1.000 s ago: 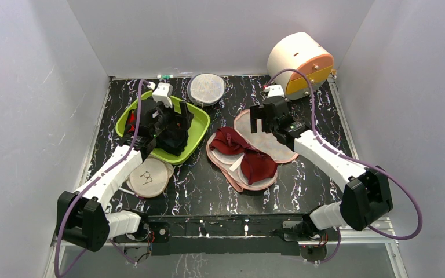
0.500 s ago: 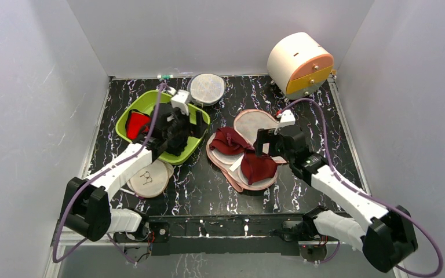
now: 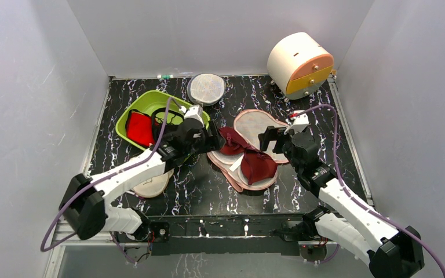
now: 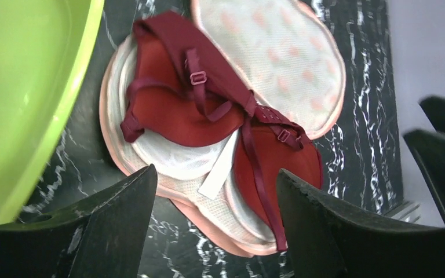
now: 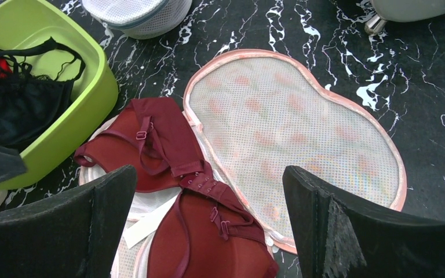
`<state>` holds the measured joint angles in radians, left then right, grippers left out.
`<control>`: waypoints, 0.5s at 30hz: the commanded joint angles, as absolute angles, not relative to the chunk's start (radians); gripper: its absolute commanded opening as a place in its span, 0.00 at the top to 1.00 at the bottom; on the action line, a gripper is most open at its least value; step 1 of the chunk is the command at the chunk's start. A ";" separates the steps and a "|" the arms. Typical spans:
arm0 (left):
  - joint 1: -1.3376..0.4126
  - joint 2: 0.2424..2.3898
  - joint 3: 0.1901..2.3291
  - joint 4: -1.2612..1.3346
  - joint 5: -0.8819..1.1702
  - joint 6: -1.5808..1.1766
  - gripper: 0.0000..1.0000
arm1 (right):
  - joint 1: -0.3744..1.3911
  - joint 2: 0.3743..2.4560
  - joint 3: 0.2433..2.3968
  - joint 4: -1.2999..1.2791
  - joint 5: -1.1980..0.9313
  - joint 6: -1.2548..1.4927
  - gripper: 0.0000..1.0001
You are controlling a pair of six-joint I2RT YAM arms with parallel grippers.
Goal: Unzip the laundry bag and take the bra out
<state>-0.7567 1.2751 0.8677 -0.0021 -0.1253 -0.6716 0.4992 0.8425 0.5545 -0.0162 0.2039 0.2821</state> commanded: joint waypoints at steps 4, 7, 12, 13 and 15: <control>-0.813 1.477 1.009 -0.231 -0.264 -1.098 0.39 | 0.497 0.821 0.528 0.089 0.243 0.287 0.02; -0.830 1.514 1.038 -0.226 -0.314 -1.110 0.48 | 0.496 0.813 0.518 0.088 0.243 0.287 0.02; -0.833 1.573 1.063 -0.257 -0.347 -1.186 0.57 | 0.495 0.805 0.510 0.100 0.232 0.288 0.02; -0.834 1.579 1.062 -0.258 -0.359 -1.207 0.57 | 0.495 0.805 0.507 0.103 0.231 0.288 0.02; -0.834 1.596 1.062 -0.243 -0.376 -1.221 0.57 | 0.495 0.805 0.504 0.105 0.230 0.289 0.02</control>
